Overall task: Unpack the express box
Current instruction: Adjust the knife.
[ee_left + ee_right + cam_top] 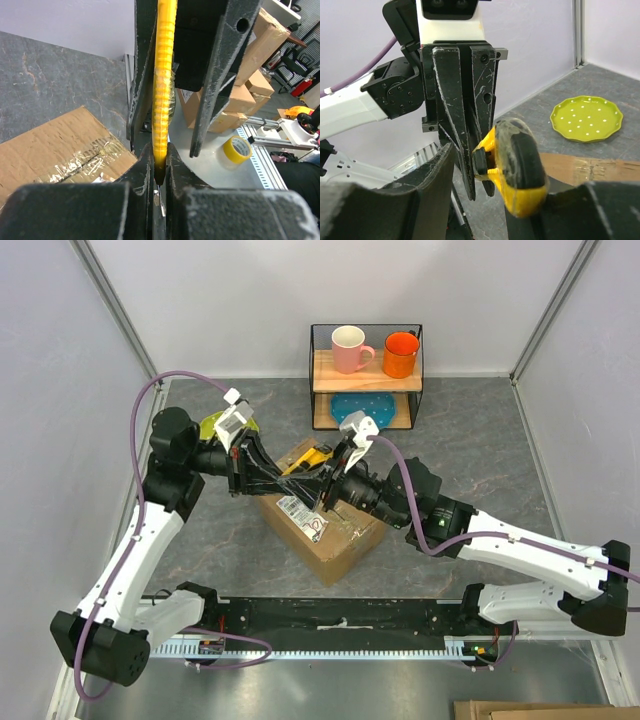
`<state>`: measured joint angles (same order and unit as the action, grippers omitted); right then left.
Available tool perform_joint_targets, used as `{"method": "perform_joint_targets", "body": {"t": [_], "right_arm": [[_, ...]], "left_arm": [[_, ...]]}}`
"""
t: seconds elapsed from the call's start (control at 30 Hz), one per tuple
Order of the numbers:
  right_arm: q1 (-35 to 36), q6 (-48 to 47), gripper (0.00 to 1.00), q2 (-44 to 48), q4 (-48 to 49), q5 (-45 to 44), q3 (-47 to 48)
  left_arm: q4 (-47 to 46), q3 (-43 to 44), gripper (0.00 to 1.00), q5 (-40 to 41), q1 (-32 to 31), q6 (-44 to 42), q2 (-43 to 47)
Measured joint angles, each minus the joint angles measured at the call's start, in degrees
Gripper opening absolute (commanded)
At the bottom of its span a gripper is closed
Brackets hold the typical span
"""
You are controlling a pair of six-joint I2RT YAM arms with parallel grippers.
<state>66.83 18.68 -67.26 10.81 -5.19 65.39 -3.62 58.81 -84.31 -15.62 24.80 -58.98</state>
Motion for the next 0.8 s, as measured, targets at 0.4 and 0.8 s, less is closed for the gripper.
{"method": "perform_joint_targets", "body": {"t": [0.4,0.8], "right_arm": [[-0.72,2.67,0.0,-1.09,0.96,2.89,0.02],[-1.05,-1.22,0.0,5.42,-5.53,-5.09,-0.22]], "left_arm": [[-1.73,-2.32,0.06,-1.2,0.0,0.07,2.12],[25.73,5.14,0.83,8.41,0.37,-21.18,-5.25]]}}
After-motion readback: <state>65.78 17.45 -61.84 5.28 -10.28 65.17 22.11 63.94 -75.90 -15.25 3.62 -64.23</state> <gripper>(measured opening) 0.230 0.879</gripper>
